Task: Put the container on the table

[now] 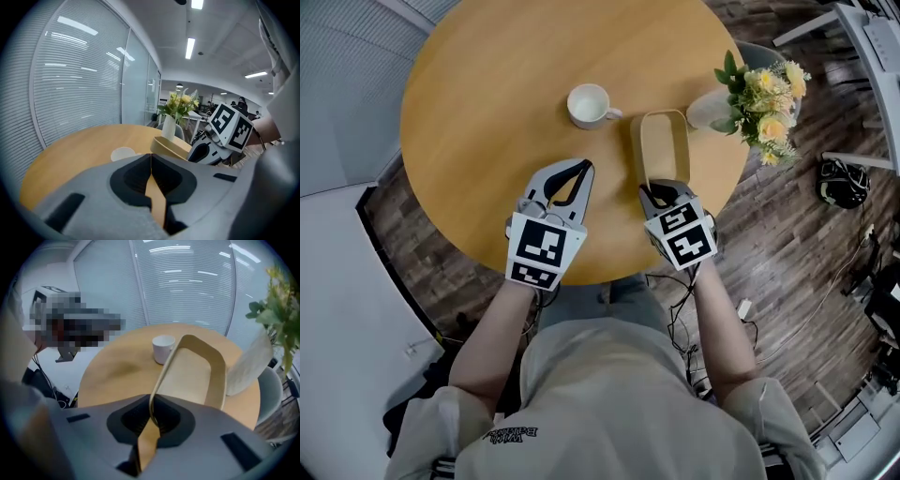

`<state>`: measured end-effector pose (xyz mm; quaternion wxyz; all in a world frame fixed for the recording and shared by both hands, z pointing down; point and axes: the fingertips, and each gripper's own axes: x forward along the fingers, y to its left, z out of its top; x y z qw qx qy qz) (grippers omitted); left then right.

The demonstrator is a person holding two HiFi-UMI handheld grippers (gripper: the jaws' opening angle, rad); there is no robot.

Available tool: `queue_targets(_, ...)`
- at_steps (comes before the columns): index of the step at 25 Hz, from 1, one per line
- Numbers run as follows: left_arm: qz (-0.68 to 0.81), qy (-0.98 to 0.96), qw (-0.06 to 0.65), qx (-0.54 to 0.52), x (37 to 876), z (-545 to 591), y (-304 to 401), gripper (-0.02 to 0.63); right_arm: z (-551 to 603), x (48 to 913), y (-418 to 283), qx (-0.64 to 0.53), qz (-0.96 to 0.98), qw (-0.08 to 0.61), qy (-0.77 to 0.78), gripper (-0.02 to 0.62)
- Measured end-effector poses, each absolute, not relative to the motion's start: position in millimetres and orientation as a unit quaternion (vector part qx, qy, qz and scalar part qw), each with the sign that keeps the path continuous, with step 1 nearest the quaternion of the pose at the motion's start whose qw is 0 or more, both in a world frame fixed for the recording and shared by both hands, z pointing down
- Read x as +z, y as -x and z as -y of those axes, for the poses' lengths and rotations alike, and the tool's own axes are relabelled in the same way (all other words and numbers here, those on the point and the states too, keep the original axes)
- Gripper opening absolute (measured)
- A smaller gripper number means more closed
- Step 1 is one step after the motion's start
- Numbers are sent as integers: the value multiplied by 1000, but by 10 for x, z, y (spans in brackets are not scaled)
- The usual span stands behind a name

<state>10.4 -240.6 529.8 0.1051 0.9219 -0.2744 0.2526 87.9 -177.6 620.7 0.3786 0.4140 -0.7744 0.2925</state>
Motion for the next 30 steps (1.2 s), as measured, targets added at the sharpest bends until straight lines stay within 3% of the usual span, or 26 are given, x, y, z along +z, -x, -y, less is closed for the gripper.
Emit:
queue_targets(6,265,-911,140,282,5756,2367,-164,21,1720,6570,-879,323,757,409,-395,34)
queue_targets(18,250,-905,169,299,6143,2289,-239,21,1739,6961,-1082,274,725,507,-377,35)
queue_targets(23,253,-904,172,300,6166,2245,-229,21,1702,7002,-1037,263,729,513,-369,37)
queue_targets(26,256,-904,170,297,6136,2236,-220,21,1705,6962,-1048,264,730,507,-375,104)
queue_targets(30,262,-904,167,293,6026,2225,-186,21,1715,6794,-1032,255,738,494,-382,105)
